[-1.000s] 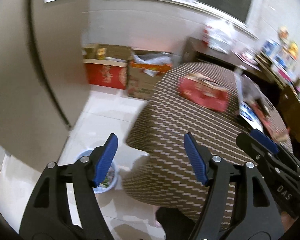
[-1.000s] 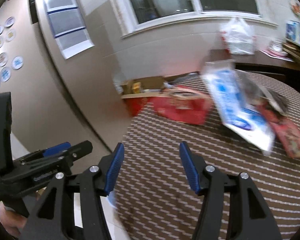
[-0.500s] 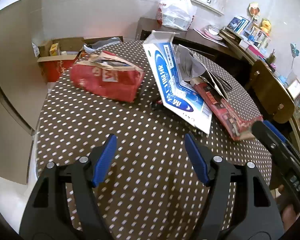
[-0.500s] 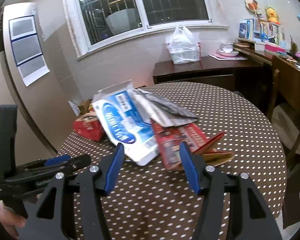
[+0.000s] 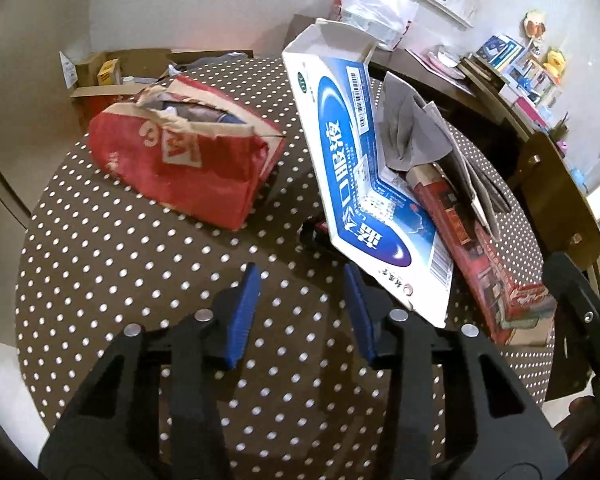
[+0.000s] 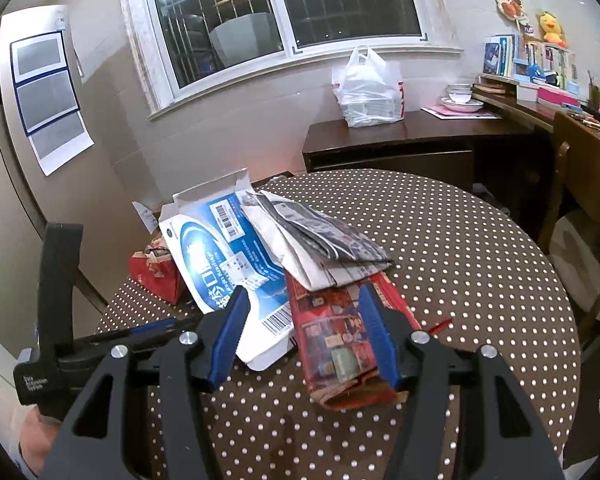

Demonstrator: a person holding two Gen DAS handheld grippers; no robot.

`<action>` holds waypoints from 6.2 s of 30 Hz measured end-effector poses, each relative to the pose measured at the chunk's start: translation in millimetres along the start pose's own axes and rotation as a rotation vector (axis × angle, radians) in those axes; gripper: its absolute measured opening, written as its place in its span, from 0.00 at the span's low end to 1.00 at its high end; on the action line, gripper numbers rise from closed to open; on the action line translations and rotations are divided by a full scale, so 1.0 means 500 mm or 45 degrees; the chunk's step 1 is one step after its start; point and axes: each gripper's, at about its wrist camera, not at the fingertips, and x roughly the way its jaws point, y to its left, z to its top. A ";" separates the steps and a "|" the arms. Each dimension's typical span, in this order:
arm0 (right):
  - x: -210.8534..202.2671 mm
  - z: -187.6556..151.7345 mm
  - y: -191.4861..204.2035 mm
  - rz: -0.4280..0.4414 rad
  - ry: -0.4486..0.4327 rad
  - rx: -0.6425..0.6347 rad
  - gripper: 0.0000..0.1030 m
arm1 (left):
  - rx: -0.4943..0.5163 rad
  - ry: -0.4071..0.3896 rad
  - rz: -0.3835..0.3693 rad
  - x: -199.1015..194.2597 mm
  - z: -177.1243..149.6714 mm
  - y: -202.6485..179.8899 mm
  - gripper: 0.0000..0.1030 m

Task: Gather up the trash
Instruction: 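Grasp the dark snack bag with the left tool while the right tool grasps the newspaper, then carry both items over the blue bin and open both tools to drop them, then move both open tools back toward the table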

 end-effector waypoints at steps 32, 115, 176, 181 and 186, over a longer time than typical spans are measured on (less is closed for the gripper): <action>0.045 0.032 -0.009 -0.060 0.046 0.003 0.58 | 0.011 0.011 -0.035 0.040 0.039 -0.035 0.16; -0.008 -0.063 0.664 0.638 0.155 -0.412 0.04 | -0.405 -0.541 0.115 -0.496 -0.137 0.449 0.03; 0.275 -0.239 0.882 0.592 0.386 -0.494 0.48 | -0.721 -0.269 0.361 -0.366 -0.201 0.802 0.64; 0.228 -0.205 0.842 0.550 0.323 -0.466 0.48 | -0.684 -0.291 0.345 -0.380 -0.191 0.766 0.65; 0.159 -0.159 0.781 0.514 0.241 -0.423 0.50 | -0.612 -0.319 0.315 -0.402 -0.171 0.703 0.67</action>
